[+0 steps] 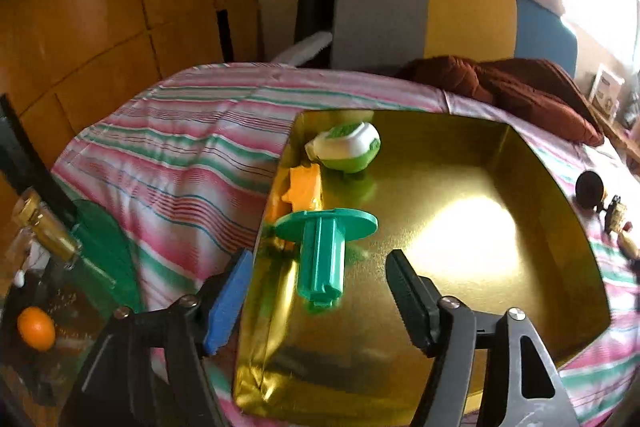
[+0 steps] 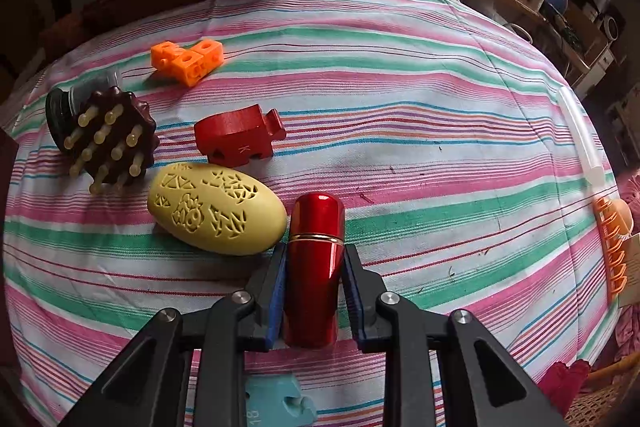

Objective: Organize rigid objects
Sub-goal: 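Carry the teal spool into the gold tray and open the left tool, then carry the red lipstick tube over the gold tray and open the right tool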

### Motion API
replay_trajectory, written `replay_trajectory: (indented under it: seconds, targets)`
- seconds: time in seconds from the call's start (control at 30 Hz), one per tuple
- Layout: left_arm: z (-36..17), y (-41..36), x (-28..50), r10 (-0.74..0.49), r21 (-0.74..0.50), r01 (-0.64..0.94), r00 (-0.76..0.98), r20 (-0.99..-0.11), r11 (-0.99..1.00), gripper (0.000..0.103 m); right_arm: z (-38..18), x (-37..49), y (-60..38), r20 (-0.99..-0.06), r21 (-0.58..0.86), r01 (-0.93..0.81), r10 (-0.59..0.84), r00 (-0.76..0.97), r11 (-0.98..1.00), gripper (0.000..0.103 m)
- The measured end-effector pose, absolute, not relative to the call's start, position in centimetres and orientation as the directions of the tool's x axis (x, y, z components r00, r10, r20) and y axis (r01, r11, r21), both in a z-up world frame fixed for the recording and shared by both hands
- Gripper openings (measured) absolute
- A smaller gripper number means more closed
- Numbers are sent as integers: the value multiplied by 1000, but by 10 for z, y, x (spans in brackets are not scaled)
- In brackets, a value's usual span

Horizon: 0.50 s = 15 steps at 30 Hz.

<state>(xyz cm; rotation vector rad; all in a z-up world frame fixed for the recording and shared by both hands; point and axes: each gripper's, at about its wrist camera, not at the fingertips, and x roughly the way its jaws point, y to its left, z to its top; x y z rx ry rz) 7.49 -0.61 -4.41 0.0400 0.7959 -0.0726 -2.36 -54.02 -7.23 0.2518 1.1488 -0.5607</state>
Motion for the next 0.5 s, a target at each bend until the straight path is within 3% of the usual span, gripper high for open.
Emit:
replay_trajectory:
  seconds: [0.5]
  targets:
    - [-24, -10, 30, -83, -42, 76, 698, -712, 996, 76, -68, -24, -538, -913, -95, 543, -290, 286, 834, 25]
